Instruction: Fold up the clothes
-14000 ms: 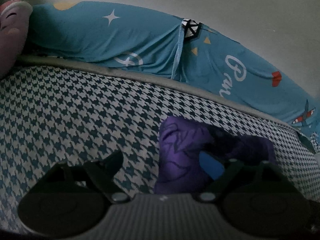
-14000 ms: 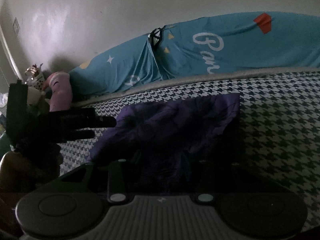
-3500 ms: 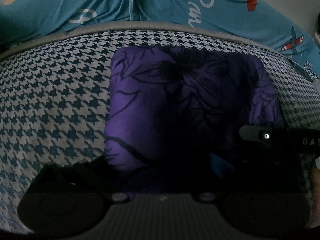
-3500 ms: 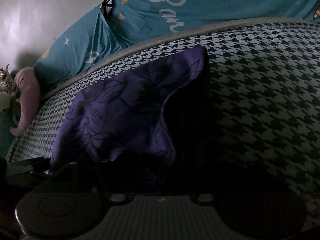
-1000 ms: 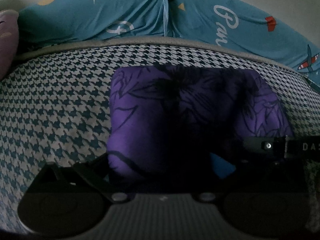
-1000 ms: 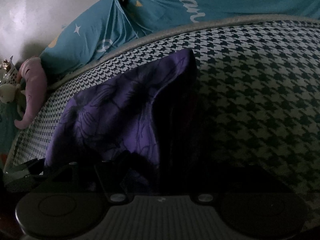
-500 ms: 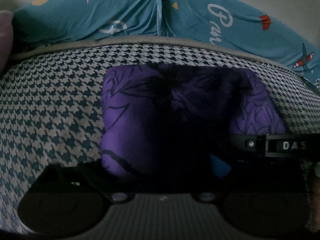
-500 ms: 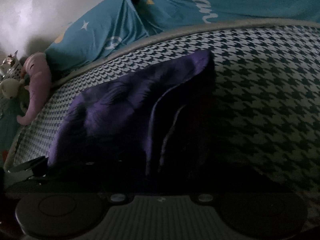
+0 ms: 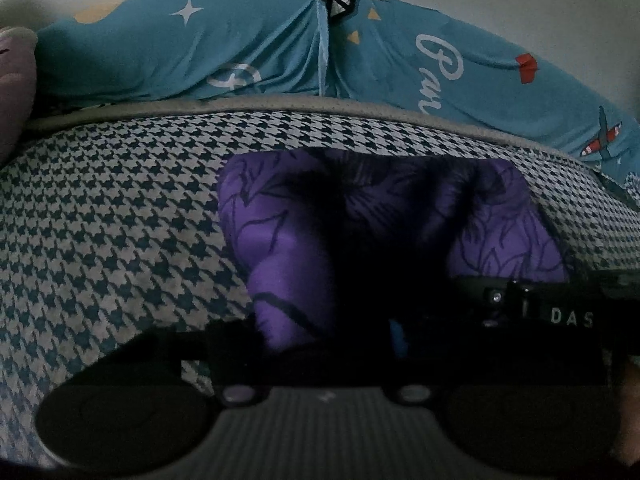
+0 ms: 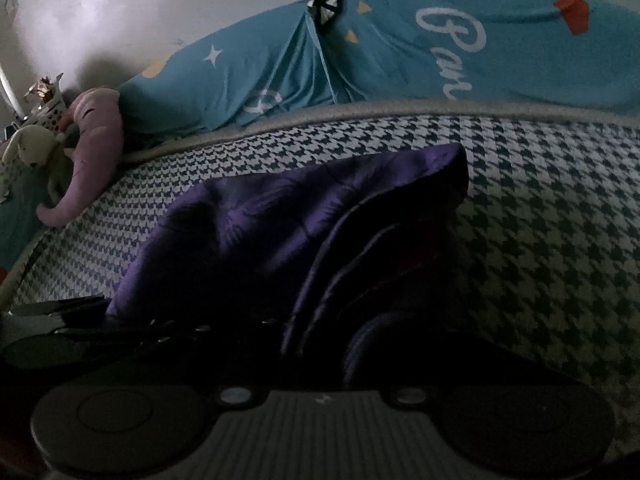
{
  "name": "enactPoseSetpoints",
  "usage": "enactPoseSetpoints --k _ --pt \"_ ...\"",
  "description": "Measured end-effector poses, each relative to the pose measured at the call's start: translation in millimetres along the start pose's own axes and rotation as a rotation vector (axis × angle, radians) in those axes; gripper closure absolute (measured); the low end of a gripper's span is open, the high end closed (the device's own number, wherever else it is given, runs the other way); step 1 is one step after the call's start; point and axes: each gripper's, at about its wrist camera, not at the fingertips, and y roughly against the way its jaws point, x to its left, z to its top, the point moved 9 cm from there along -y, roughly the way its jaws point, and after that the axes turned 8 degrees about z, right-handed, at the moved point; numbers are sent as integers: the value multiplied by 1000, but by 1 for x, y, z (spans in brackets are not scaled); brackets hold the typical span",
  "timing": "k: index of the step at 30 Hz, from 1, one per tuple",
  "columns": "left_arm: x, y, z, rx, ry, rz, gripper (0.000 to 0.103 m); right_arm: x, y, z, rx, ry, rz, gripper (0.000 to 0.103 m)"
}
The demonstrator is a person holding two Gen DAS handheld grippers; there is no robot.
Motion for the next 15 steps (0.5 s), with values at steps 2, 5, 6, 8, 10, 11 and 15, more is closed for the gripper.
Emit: enactPoseSetpoints --k 2,5,6,8,10,11,15 --pt "2 2 0 -2 6 -1 54 3 1 1 -8 10 -1 80" --pt "5 5 0 -9 8 4 55 9 3 3 -22 23 6 80" --pt "7 6 0 -12 11 7 55 13 3 4 -28 28 13 80" --pt "10 9 1 -18 18 15 55 21 2 5 -38 47 25 80" --pt "17 14 1 -33 26 30 55 30 1 6 -46 67 37 80" --pt "21 17 2 -39 32 36 55 35 0 8 -50 74 43 80" --pt "39 28 3 -56 66 58 55 55 -4 10 -62 108 75 80"
